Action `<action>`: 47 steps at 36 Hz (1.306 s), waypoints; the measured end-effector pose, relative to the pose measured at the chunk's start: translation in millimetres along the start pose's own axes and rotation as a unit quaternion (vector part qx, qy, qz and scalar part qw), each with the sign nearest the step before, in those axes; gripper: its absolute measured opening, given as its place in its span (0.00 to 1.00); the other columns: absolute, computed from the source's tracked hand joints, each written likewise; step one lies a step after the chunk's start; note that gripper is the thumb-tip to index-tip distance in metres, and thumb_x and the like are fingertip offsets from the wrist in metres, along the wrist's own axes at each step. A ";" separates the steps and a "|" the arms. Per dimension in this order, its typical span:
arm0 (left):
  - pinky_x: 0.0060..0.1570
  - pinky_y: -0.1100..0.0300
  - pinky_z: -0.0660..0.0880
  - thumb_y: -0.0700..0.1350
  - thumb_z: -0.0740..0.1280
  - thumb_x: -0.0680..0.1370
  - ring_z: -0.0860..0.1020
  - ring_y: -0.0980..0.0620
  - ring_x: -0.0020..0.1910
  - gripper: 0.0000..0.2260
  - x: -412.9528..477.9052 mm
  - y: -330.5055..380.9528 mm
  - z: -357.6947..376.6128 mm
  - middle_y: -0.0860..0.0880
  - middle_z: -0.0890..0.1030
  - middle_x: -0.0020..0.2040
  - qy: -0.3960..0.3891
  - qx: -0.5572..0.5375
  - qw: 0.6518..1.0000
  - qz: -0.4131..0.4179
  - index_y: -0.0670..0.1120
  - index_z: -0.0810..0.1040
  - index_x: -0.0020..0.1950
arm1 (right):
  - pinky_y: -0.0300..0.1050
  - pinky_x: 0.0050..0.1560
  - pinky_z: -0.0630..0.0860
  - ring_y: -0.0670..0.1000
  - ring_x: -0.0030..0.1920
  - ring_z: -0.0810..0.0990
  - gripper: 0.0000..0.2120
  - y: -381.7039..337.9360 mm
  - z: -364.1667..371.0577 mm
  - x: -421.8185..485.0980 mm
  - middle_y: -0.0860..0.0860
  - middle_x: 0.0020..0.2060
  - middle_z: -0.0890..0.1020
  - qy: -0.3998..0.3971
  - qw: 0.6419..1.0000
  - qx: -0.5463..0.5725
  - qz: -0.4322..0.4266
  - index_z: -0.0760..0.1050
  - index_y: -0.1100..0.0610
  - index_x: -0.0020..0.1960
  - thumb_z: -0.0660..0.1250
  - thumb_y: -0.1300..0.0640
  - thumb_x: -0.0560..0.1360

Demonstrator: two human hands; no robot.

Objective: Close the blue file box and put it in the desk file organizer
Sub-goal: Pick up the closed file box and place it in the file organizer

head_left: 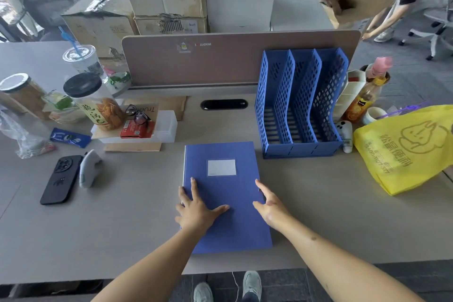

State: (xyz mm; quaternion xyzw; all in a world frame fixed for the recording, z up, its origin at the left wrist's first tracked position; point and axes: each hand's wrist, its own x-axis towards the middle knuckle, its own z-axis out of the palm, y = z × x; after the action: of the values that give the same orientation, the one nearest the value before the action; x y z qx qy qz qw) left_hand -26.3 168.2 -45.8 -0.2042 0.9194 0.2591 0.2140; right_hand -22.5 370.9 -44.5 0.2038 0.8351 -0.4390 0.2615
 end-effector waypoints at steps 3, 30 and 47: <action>0.65 0.38 0.68 0.72 0.73 0.58 0.63 0.36 0.70 0.57 2.5 -12.1 -4.1 0.51 0.45 0.79 -0.008 -0.058 0.998 0.022 0.65 0.40 0.76 | 0.47 0.50 0.77 0.58 0.56 0.81 0.36 -1.0 4.1 -1.5 0.42 0.72 0.65 0.012 1.000 0.029 -0.003 0.44 0.39 0.77 0.60 0.56 0.78; 0.69 0.51 0.62 0.49 0.81 0.64 0.64 0.55 0.64 0.50 16.9 4.9 -79.7 0.52 0.62 0.67 0.093 -0.314 0.914 0.238 0.63 0.54 0.76 | 0.26 0.54 0.65 0.27 0.59 0.64 0.31 -98.1 -44.4 -45.1 0.44 0.64 0.64 0.213 0.915 0.030 -0.342 0.59 0.48 0.73 0.68 0.52 0.73; 0.70 0.53 0.61 0.70 0.76 0.56 0.59 0.63 0.69 0.55 15.5 134.1 -113.7 0.63 0.59 0.70 -0.024 -0.267 0.858 0.438 0.68 0.48 0.76 | 0.32 0.43 0.72 0.40 0.48 0.77 0.31 -148.1 -185.8 -134.9 0.34 0.45 0.75 0.244 0.946 0.022 -0.214 0.68 0.51 0.65 0.76 0.52 0.65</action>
State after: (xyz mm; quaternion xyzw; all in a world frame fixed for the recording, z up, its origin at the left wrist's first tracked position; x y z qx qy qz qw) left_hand -137.0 204.9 86.7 0.1768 0.8040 0.5666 0.0371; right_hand -49.6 433.3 220.1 0.1265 0.8873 -0.4401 -0.0549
